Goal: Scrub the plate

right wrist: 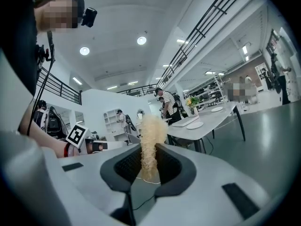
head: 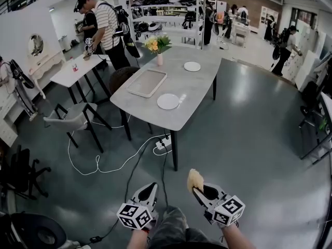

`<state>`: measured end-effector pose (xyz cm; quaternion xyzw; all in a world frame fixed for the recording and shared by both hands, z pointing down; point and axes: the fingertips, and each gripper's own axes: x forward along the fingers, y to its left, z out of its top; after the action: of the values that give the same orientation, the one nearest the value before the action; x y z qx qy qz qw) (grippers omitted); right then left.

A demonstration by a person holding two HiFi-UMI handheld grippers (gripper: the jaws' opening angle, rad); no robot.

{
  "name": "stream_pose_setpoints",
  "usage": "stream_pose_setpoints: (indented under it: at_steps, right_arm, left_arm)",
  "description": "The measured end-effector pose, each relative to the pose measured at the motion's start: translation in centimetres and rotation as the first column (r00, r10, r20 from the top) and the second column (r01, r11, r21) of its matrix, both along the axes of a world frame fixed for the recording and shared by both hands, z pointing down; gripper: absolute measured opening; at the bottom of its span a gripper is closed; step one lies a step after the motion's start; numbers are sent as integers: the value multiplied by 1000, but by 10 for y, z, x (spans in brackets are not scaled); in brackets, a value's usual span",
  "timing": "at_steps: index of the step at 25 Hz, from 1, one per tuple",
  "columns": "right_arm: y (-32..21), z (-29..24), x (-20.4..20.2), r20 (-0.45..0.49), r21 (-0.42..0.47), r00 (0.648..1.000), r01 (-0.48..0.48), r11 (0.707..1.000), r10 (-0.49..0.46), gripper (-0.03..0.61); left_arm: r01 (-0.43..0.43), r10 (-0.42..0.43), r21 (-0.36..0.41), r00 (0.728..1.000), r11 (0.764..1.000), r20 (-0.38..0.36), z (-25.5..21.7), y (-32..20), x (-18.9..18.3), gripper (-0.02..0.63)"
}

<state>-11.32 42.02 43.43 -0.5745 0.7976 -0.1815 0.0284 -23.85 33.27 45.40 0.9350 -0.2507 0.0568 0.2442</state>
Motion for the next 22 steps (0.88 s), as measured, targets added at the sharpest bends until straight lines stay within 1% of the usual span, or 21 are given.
stream_pose_setpoints:
  at_steps: [5, 10, 13, 16, 19, 22]
  right_arm:
    - [-17, 1, 22, 16, 1, 1000, -24, 1000, 23, 75]
    - [-42, 8, 49, 10, -17, 999, -41, 999, 41, 75]
    - [-63, 7, 67, -3, -13, 999, -48, 999, 48, 75]
    - [-85, 5, 85, 8, -18, 997, -71, 997, 71, 75]
    - [-105, 5, 96, 14, -31, 997, -74, 997, 74, 75]
    - [-125, 4, 104, 22, -42, 997, -74, 996, 75, 75]
  left_arm:
    - [-29, 29, 6, 1000, 1000, 3, -1, -16, 23, 11]
    - [-44, 43, -12, 999, 999, -4, 9, -49, 55, 11]
    - [-84, 83, -5, 996, 996, -17, 5, -70, 84, 11]
    - [-124, 124, -14, 992, 992, -14, 5, -87, 109, 11]
    - [-159, 159, -11, 987, 987, 4, 3, -102, 126, 12]
    - [-166, 166, -20, 986, 986, 10, 3, -123, 138, 12]
